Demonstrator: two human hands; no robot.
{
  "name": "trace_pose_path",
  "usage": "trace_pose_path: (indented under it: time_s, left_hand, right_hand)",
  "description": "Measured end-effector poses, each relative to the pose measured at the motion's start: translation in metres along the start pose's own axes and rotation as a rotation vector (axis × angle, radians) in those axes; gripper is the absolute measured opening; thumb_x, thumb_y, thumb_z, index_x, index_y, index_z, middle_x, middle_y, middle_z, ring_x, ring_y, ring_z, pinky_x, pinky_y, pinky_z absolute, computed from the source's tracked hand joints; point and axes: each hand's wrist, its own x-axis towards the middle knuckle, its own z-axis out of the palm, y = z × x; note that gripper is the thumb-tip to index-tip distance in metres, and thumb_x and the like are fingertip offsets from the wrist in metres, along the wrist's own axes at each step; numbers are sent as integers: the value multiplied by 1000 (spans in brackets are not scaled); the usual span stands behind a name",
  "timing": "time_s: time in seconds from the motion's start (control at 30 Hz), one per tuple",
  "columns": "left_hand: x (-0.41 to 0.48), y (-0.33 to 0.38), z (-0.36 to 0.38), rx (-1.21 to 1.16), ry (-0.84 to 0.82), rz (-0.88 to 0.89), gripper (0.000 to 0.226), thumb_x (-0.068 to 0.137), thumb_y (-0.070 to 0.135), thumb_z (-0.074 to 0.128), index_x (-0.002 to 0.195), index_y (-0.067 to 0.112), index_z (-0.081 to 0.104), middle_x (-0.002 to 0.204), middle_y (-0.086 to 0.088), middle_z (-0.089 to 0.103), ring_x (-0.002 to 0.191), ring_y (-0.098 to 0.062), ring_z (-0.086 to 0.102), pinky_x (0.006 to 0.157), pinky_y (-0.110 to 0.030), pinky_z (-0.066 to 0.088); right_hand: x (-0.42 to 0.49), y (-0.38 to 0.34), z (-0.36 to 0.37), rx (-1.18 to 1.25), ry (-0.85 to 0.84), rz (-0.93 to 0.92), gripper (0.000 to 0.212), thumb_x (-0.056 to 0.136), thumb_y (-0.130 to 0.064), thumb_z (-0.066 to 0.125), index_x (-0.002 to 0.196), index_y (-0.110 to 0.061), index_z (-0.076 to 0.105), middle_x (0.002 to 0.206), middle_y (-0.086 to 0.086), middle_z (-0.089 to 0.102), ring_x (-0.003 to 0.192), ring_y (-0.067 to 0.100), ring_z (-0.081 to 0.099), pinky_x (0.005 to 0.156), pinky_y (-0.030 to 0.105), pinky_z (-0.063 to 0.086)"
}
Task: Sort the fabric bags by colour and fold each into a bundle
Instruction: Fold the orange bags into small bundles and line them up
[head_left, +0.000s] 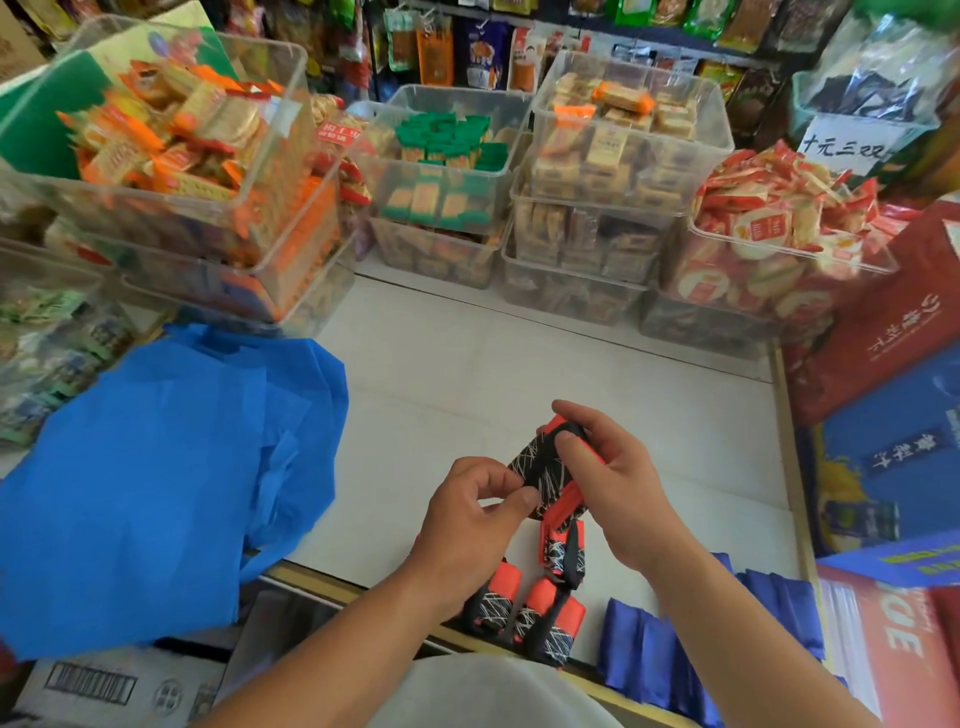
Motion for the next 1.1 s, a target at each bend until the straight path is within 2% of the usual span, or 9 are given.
trace_pose_path:
  time_s: [0.13, 0.23, 0.37, 0.5, 0.57, 0.67, 0.9, 1.0, 1.1]
  left_hand:
    - [1, -7, -2, -3, 8, 38, 5, 95, 21, 72, 95, 22, 67, 104, 7, 67, 100, -4, 66, 80, -14, 52]
    - [3, -10, -1, 47, 80, 51, 13, 92, 20, 76, 96, 24, 64, 100, 8, 67, 98, -5, 65, 81, -16, 52]
    - [1, -9, 2, 382, 16, 425, 15, 96, 18, 67, 108, 27, 70, 110, 17, 62, 106, -5, 61, 90, -18, 49]
    - [-4, -9, 9, 366, -141, 235, 30, 90, 51, 69, 117, 41, 65, 110, 23, 62, 106, 0, 60, 90, -20, 50]
    - [1, -18, 10, 316, -115, 133, 31, 88, 44, 74, 119, 41, 68, 109, 23, 66, 104, 2, 63, 93, -24, 53]
    - [10, -32, 9, 163, -161, -17, 21, 98, 29, 68, 118, 33, 72, 104, 15, 75, 99, -4, 70, 94, -36, 58]
    - [34, -60, 5, 249, -130, -110, 24, 107, 26, 52, 122, 31, 71, 105, 14, 74, 98, 1, 67, 82, -16, 50]
    - [43, -69, 6, 214, -187, -187, 25, 107, 29, 53, 124, 30, 70, 110, 13, 74, 105, -4, 68, 89, -19, 52]
    - [54, -80, 4, 258, -88, -285, 31, 106, 32, 54, 134, 23, 63, 126, 9, 65, 118, -10, 59, 101, -26, 46]
  right_hand:
    - [1, -5, -5, 3, -38, 2, 33, 101, -10, 56, 123, -31, 70, 105, -2, 77, 94, 18, 73, 80, 29, 61]
    - [1, -5, -1, -90, -44, -16, 33, 99, -17, 59, 124, -38, 67, 105, -4, 74, 91, 13, 70, 80, 28, 60]
    - [-1, 8, 9, -81, 27, 86, 29, 99, -29, 61, 128, -33, 60, 106, -6, 70, 87, 9, 68, 77, 26, 55]
    - [-1, 10, 6, 69, -46, 344, 40, 99, -55, 55, 115, -20, 63, 99, -1, 69, 85, 13, 68, 79, 35, 55]
    - [0, 11, -1, 145, -86, 409, 30, 105, -39, 50, 107, -14, 67, 91, 4, 73, 80, 15, 70, 78, 42, 60]
    - [4, 30, -17, -4, -93, 401, 26, 102, -19, 60, 127, -19, 63, 117, 8, 69, 95, 20, 69, 88, 43, 61]
    - [10, 65, -22, 4, -275, 329, 46, 86, -24, 83, 128, -23, 63, 113, 7, 75, 93, 15, 73, 74, 28, 57]
    - [22, 83, -11, -49, -133, 349, 40, 87, -4, 79, 123, -14, 65, 101, 11, 74, 75, 15, 70, 63, 24, 55]
    - [39, 106, 0, -103, -17, 410, 41, 85, -3, 81, 120, -13, 64, 99, 11, 74, 77, 21, 72, 61, 30, 57]
